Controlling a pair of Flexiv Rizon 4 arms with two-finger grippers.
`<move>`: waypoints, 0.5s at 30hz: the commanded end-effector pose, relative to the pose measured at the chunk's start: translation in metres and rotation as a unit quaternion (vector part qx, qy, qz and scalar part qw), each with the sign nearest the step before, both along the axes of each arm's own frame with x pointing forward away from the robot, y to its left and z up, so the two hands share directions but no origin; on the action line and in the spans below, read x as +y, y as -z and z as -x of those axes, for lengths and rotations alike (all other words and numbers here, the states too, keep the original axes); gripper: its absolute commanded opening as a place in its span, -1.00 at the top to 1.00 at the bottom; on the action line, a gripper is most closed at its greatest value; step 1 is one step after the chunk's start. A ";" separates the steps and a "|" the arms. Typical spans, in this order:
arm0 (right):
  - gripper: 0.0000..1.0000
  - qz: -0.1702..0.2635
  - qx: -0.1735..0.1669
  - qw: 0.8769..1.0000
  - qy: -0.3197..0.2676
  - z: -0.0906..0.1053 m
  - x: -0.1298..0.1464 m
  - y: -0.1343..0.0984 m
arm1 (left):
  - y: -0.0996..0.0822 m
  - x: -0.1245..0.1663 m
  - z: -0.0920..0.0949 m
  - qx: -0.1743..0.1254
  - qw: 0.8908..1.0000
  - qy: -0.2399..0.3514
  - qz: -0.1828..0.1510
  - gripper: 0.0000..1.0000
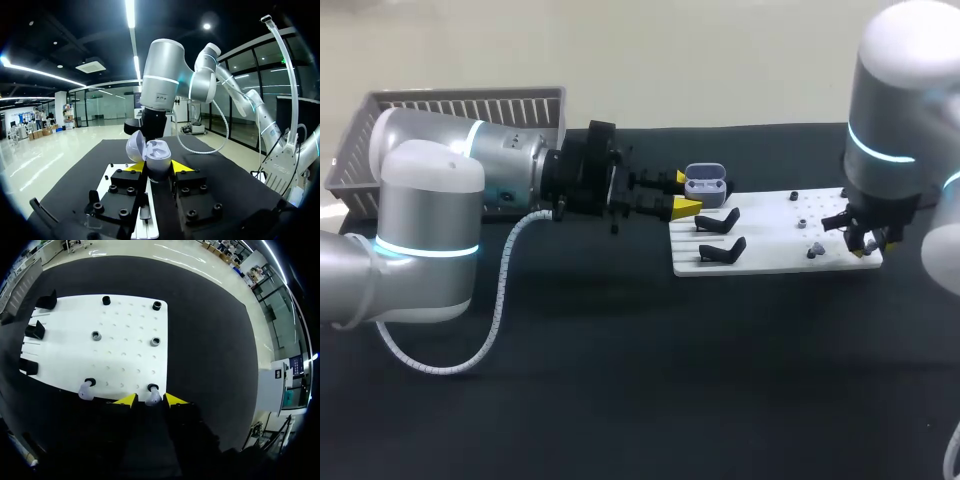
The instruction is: Pick up each earbud case from the left stands, insert the matching earbuds, close the lid, and place the case in the box.
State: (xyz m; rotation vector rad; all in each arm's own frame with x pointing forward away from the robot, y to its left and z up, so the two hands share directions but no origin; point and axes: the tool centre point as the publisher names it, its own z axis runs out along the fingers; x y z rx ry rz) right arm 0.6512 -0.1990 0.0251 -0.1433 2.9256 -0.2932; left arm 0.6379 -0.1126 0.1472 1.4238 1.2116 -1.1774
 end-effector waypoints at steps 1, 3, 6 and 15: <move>0.38 0.001 -0.005 1.000 -0.001 0.002 0.000 0.000 | 0.001 0.000 0.000 -0.001 1.000 -0.001 0.001 1.00; 0.52 0.003 -0.005 1.000 -0.001 0.002 0.000 0.000 | 0.001 0.000 0.000 -0.001 1.000 -0.001 0.001 1.00; 0.52 0.005 -0.006 1.000 0.000 0.001 0.000 0.001 | 0.001 0.000 0.000 -0.001 1.000 -0.001 0.001 1.00; 0.43 0.008 -0.007 1.000 0.002 -0.001 -0.003 0.002 | 0.001 0.000 0.000 -0.001 1.000 -0.001 0.001 1.00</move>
